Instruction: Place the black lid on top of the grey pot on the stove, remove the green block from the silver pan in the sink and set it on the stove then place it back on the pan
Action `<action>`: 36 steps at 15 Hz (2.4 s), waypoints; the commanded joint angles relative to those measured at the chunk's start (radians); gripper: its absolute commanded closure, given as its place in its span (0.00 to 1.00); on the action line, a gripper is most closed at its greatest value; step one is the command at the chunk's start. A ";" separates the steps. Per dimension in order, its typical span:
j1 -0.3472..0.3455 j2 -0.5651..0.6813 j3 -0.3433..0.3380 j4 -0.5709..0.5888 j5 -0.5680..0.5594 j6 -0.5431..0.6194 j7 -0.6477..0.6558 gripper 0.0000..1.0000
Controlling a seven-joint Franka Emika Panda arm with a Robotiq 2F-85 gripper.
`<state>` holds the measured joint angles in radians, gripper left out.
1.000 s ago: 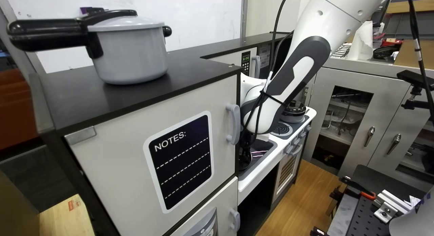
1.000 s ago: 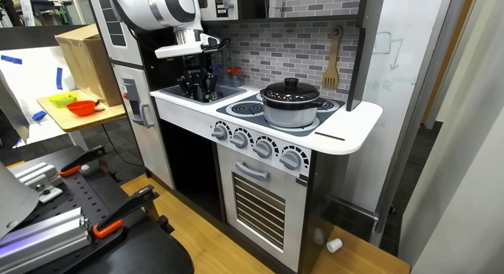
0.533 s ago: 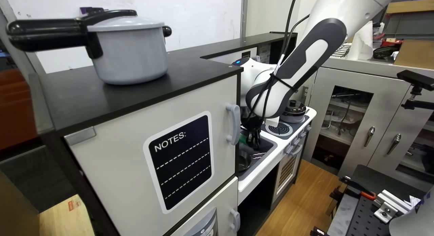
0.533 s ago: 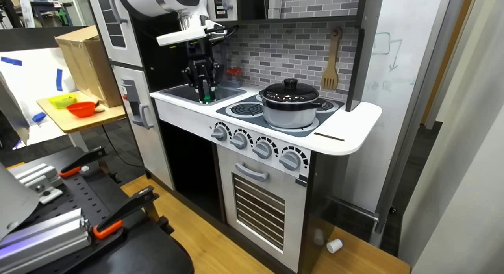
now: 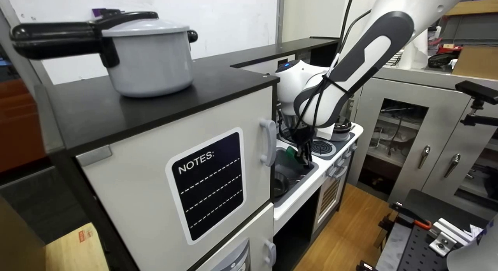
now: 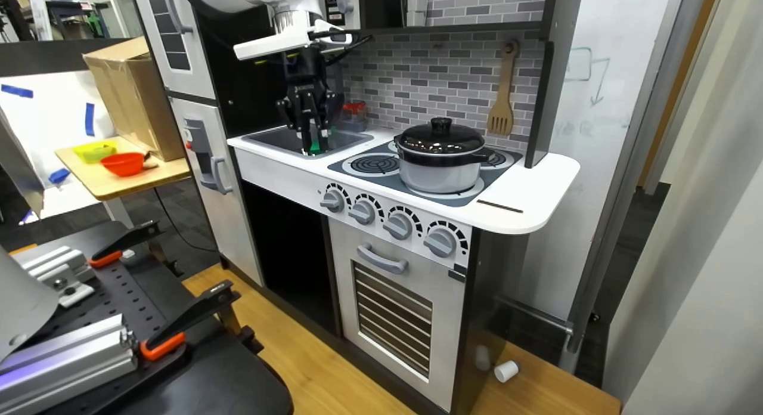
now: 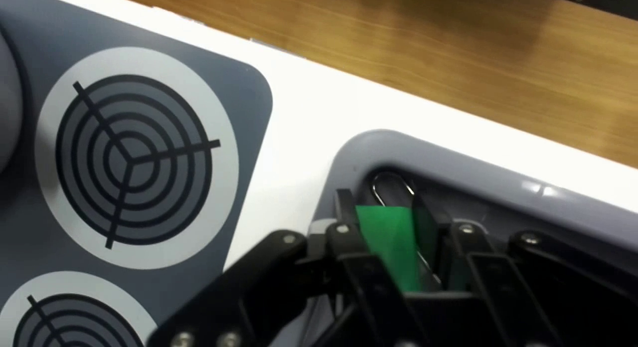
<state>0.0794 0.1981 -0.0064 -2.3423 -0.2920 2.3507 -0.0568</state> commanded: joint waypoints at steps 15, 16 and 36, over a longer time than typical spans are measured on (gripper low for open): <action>-0.105 -0.205 -0.053 -0.050 -0.013 0.004 0.082 0.92; -0.106 -0.199 -0.054 -0.050 -0.013 0.004 0.088 0.92; -0.126 -0.103 -0.077 -0.046 0.014 -0.010 0.095 0.41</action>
<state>-0.0376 0.0892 -0.0869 -2.3954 -0.2951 2.3409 0.0453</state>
